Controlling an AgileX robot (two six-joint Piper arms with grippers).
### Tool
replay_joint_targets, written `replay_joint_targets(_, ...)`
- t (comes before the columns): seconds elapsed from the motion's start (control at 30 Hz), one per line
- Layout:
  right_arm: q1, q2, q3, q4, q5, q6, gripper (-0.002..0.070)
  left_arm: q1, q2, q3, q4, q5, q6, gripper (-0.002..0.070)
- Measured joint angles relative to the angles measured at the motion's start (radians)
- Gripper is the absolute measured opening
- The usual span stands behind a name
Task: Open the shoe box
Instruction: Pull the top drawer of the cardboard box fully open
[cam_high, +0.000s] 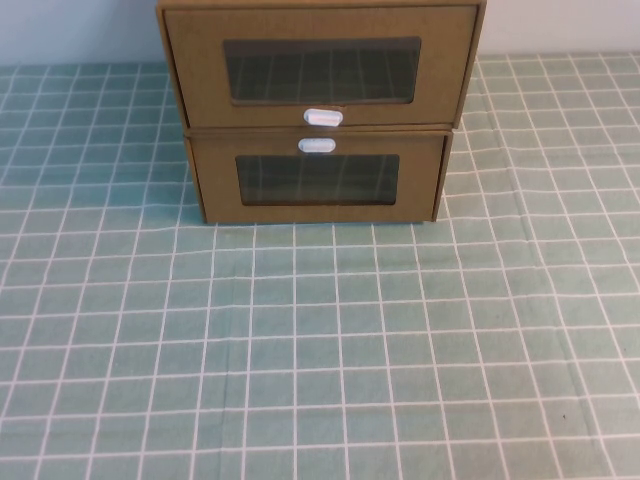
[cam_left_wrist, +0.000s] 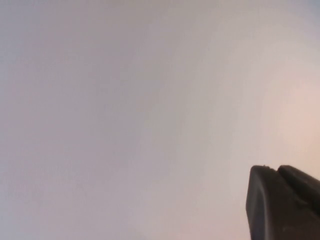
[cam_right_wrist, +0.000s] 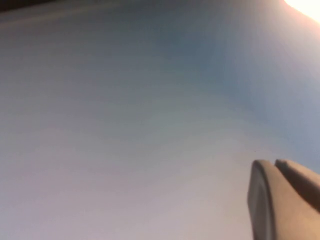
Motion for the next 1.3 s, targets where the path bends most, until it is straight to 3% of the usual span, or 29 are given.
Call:
replay_joint_targets(0.17, 0.0, -0.002, -0.01, -0.017, -0.065, 0.0, -0.0013, 0.0, 0.0, -0.015, -0.025, -0.18, -0.104, -0.0005)
replay_joint_targets(0.27, 0.0, -0.002, -0.082, -0.072, -0.054, 0.0, -0.0013, 0.0, 0.0, -0.12, -0.03, -0.172, -0.112, -0.0005)
replay_joint_targets(0.37, 0.0, -0.004, -0.236, -0.117, 0.056, 0.033, -0.0013, 0.0, 0.0, -0.282, -0.03, -0.044, -0.058, -0.0005)
replay_joint_targets(0.57, 0.0, 0.069, -0.639, -0.124, 0.509, 0.157, -0.0013, 0.0, 0.11, -0.627, -0.03, 0.232, 0.054, -0.0005)
replay_joint_targets(0.83, 0.0, 0.404, -1.12, -0.125, 1.07, 0.173, -0.0013, 0.0, 0.403, -0.891, -0.03, 0.428, 0.116, -0.0005)
replay_joint_targets(1.1, 0.0, 0.691, -1.195, -0.125, 1.309, 0.173, -0.0013, 0.0, 0.613, -0.912, -0.031, 0.501, 0.107, -0.0005)
replay_joint_targets(1.3, 0.0, 0.855, -1.191, -0.125, 1.363, 0.173, -0.0013, 0.0, 0.712, -0.912, -0.032, 0.719, 0.038, -0.0005)
